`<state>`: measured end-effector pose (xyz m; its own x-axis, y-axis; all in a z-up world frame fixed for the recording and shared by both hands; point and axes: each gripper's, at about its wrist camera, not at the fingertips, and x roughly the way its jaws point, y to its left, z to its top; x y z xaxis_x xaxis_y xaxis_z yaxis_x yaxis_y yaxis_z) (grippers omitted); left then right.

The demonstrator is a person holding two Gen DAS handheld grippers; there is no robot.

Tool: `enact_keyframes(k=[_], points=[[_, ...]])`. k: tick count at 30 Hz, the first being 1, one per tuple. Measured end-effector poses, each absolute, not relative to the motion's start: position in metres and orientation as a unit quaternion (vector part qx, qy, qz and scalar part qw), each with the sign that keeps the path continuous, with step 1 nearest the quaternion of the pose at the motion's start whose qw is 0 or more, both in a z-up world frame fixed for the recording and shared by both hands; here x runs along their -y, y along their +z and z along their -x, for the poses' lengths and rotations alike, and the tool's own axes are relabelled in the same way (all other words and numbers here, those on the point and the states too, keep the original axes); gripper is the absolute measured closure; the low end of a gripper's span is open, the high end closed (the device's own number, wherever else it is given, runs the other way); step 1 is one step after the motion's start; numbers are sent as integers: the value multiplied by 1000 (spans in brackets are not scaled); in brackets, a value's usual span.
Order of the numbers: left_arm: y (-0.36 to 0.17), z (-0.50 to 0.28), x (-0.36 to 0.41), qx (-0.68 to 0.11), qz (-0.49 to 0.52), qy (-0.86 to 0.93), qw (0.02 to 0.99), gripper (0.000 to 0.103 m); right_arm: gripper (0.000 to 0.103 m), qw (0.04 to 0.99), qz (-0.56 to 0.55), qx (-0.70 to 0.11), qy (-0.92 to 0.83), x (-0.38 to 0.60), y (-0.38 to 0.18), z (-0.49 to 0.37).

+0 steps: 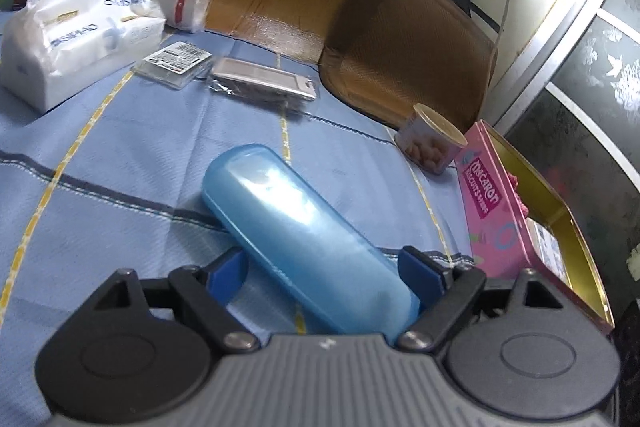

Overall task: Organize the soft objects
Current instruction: 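Grasp the light-blue plastic case with the left gripper, then carry the blue case into the pink tin and release it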

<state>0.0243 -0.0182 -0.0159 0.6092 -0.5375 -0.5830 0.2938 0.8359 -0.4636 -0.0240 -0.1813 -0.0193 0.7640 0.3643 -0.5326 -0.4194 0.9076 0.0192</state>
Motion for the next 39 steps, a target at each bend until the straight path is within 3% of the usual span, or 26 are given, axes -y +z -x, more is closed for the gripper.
enact_keyframes(k=[1, 7, 10, 11, 12, 14, 15, 24, 39], points=[[-15, -24, 20, -374, 159, -234, 883, 18, 47, 938, 51, -269, 213, 181, -19, 26], [-15, -26, 17, -376, 163, -237, 881, 16, 47, 938, 67, -258, 222, 177, -20, 32], [-15, -29, 19, -375, 162, -236, 882, 16, 27, 935, 71, -267, 223, 175, -19, 28], [-16, -29, 21, -373, 158, -236, 883, 16, 27, 933, 70, -271, 226, 174, -19, 25], [-16, -29, 24, -370, 150, -234, 886, 20, 28, 932, 67, -274, 228, 173, -19, 23], [-14, -28, 31, -369, 131, -218, 894, 28, 44, 929, 60, -275, 239, 170, -18, 22], [-12, -27, 32, -369, 126, -216, 895, 32, 45, 931, 71, -269, 237, 166, -18, 24], [23, -17, 44, -331, 117, -244, 904, 33, 46, 955, 110, -187, 204, 167, -6, 54], [77, -14, 218, -274, -4, -407, 871, 33, 46, 992, 78, -98, 5, 269, 29, 84]])
